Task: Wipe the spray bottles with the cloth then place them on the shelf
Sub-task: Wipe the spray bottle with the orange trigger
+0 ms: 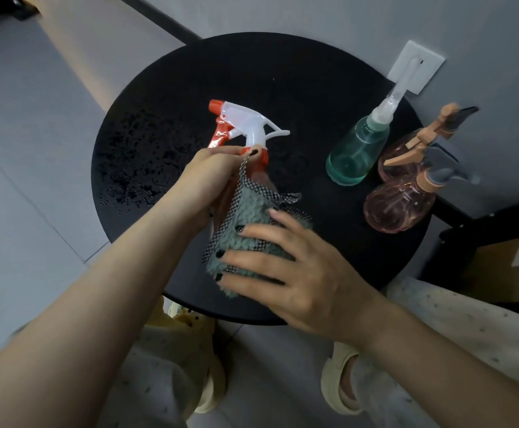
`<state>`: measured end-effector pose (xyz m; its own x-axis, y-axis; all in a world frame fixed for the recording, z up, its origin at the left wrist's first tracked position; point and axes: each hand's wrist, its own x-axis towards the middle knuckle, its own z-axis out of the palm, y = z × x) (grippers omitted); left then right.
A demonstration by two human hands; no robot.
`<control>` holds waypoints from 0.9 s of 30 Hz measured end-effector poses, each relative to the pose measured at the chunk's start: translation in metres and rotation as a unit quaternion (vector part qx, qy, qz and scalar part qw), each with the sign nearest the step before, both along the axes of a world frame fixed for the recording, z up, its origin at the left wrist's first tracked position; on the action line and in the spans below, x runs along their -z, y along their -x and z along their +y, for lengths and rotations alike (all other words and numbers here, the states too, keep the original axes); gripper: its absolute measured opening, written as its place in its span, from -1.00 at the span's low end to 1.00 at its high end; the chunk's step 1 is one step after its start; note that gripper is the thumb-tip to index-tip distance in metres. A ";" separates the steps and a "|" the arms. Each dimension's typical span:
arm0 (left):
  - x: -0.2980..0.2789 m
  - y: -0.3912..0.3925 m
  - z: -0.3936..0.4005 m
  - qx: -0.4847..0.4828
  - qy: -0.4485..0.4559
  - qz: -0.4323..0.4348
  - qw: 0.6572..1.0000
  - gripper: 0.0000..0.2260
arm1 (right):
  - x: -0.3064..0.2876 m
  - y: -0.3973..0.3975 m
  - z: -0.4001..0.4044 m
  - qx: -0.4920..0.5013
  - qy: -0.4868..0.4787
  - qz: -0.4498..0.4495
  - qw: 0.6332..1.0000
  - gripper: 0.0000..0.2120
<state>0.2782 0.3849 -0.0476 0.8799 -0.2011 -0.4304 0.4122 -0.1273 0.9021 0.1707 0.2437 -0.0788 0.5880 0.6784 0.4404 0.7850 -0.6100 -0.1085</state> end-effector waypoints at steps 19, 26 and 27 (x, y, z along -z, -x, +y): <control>0.001 0.002 -0.001 0.042 -0.008 0.013 0.999 -0.86 | -0.006 -0.002 0.003 0.063 -0.092 0.054 0.992 -0.78; 0.002 0.000 0.001 0.040 -0.021 -0.005 0.999 -0.83 | -0.002 0.000 0.001 0.019 -0.015 0.024 0.999 -0.80; 0.002 -0.001 0.001 0.040 -0.025 -0.004 0.999 -0.86 | -0.004 -0.002 0.000 0.026 -0.021 0.029 0.999 -0.80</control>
